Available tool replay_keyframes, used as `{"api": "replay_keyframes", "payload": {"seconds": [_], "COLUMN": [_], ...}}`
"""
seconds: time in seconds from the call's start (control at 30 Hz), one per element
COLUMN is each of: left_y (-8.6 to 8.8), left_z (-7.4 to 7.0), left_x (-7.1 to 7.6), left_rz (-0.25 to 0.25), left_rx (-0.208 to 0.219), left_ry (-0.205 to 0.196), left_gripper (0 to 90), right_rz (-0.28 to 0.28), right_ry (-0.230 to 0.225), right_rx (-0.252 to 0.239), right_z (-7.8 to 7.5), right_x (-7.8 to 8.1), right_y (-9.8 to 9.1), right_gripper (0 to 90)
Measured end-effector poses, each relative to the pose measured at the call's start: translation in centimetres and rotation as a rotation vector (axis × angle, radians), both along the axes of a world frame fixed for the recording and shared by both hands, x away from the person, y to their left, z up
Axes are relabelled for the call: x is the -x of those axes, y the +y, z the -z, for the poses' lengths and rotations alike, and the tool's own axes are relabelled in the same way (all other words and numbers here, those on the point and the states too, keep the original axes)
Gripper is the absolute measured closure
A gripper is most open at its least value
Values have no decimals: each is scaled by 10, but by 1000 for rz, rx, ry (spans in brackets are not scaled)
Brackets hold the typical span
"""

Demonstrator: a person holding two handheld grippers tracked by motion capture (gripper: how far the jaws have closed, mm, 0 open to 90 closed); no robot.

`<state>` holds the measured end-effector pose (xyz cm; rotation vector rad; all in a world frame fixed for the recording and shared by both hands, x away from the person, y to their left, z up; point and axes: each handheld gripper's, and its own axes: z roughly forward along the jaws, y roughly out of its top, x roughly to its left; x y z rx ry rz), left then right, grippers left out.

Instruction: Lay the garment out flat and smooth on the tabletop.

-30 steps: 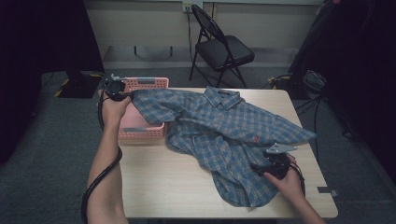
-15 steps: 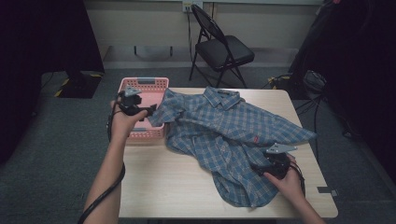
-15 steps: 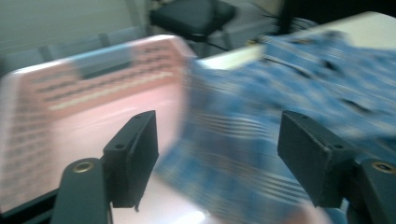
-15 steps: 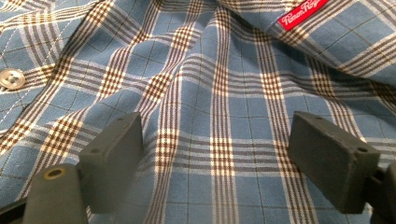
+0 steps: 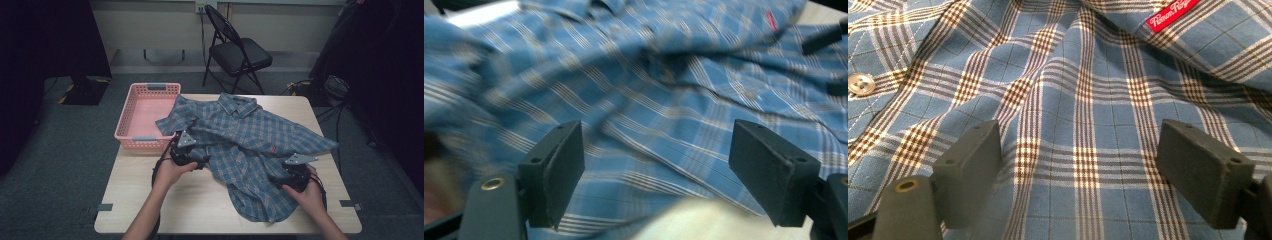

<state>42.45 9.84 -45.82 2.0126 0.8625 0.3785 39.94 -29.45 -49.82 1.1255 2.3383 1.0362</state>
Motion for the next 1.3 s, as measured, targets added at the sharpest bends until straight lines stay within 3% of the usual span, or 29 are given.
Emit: {"api": "replay_keyframes", "payload": {"seconds": [0.23,0.4,0.53,0.77,1.3], "left_y": [-33,-41,-41,-47,-49], "left_z": [27,37,39,41,41], "left_x": [16,15,15,16,16], "left_rz": [66,79,88,113,97], "left_rx": [-27,-74,-84,-148,-143], "left_ry": [20,24,20,21,30], "left_gripper": [218,214,210,162,152], "right_rz": [3,6,7,11,7], "right_ry": [-1,0,0,-1,-2], "right_rx": [1,1,1,1,-2], "right_z": [0,0,0,0,0], "right_x": [1,2,4,4,5], "right_y": [0,0,0,0,-1], "right_gripper": [176,176,177,177,197]}}
